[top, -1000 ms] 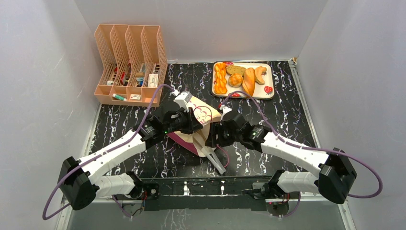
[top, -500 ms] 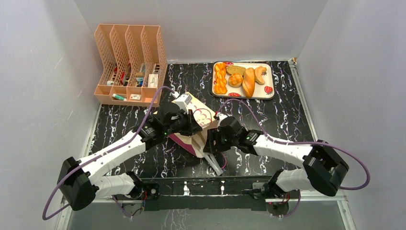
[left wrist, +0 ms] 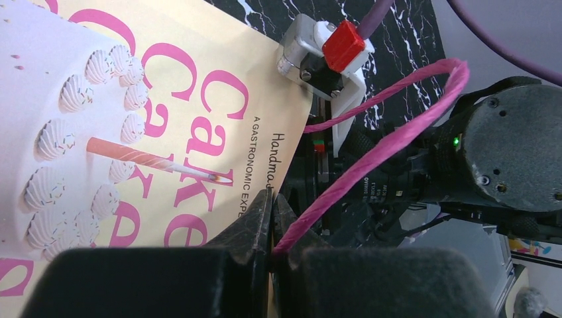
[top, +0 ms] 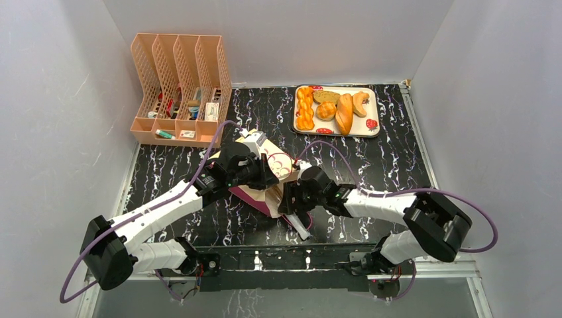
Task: Take the fake bread out of the paper bag
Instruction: Adjust the clamp on the paper bag.
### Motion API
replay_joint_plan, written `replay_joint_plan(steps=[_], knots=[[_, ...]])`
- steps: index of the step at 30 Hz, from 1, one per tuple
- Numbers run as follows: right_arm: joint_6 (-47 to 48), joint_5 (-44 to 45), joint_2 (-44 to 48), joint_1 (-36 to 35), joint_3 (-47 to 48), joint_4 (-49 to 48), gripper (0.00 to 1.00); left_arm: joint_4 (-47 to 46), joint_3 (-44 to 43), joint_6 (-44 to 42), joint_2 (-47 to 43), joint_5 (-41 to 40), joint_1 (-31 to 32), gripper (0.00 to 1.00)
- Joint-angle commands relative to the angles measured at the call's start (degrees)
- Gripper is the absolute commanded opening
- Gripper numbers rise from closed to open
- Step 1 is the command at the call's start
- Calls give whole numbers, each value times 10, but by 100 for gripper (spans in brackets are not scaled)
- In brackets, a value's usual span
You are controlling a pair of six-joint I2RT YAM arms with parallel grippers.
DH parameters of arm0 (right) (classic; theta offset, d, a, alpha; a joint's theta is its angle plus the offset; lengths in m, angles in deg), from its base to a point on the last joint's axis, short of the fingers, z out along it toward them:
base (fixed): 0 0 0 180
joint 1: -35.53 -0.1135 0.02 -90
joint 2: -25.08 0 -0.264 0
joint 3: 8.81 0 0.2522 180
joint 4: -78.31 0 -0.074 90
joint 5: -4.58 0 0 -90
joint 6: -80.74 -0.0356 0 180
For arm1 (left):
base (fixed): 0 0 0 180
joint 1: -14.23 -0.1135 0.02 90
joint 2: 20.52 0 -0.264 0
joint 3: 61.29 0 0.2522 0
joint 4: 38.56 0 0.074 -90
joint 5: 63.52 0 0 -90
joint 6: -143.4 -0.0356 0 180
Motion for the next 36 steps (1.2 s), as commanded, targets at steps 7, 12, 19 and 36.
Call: replay_joint_plan(steps=[7,12,19,36], knots=[[0,22,-32,-17,-31,-65,60,-24,0,11,-7,13,2,0],[2,37,-32,-18,-35,-66,59,-24,4,13,-8,12,1,0],[-11,92,6,-21,-37,-12,41,-24,7,9,-5,8,2,0],[-63,-25,138,-20,0,84,13,-61,45,1,-32,-11,2,0]])
